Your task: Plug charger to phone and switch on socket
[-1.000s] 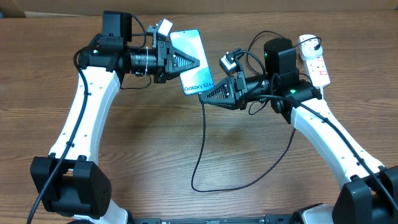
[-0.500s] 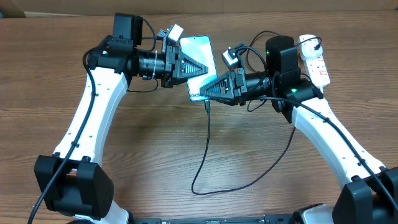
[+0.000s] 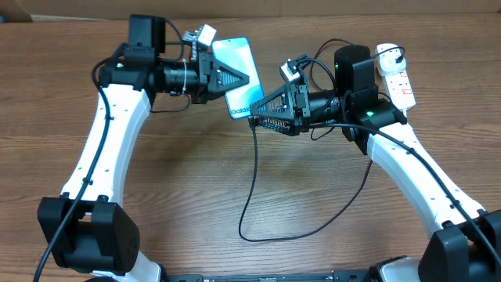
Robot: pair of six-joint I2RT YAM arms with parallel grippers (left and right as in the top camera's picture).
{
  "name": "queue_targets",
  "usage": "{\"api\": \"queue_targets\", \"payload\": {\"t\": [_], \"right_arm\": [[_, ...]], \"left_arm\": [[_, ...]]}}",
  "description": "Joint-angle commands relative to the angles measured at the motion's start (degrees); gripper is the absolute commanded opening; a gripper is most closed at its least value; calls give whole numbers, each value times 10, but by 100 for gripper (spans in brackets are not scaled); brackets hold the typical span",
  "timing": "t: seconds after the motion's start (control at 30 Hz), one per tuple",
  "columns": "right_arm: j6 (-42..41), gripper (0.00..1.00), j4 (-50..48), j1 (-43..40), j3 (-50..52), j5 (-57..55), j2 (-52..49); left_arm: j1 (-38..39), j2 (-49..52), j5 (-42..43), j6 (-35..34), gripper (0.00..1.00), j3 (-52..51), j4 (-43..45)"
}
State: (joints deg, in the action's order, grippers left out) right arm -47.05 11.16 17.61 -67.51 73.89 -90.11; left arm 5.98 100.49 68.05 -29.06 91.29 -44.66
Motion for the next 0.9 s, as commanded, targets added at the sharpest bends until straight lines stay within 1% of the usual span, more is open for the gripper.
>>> {"api": "queue_targets", "payload": {"t": [0.0, 0.07, 0.17, 0.3, 0.4, 0.6, 0.67, 0.73, 0.87], "right_arm": [[16, 86, -3, -4, -12, -3, 6], [25, 92, -3, -4, -12, -3, 6], [38, 95, -4, -4, -12, -3, 6], [52, 96, -2, -4, -12, -3, 6], [54, 97, -2, -4, -12, -3, 6], [56, 97, -2, -3, -12, -3, 6], [67, 98, 0, -3, -12, -4, 6], [74, 98, 12, -3, -11, -10, 6], [96, 99, 49, -3, -11, -36, 6]], "left_arm": [[-8, -6, -46, 52, 4, 2, -1], [-8, -6, -70, 69, 4, 2, -9], [-8, -4, -80, 92, 4, 2, -19], [-7, 2, -94, 101, 4, -3, -19], [-5, 17, -93, 122, 4, -3, -21], [5, 74, -90, 130, 4, -3, -14], [10, 98, -86, 150, 4, -3, -5], [16, 121, -84, 160, 4, -3, 6], [21, 160, -84, 150, 4, -3, 30]]}}
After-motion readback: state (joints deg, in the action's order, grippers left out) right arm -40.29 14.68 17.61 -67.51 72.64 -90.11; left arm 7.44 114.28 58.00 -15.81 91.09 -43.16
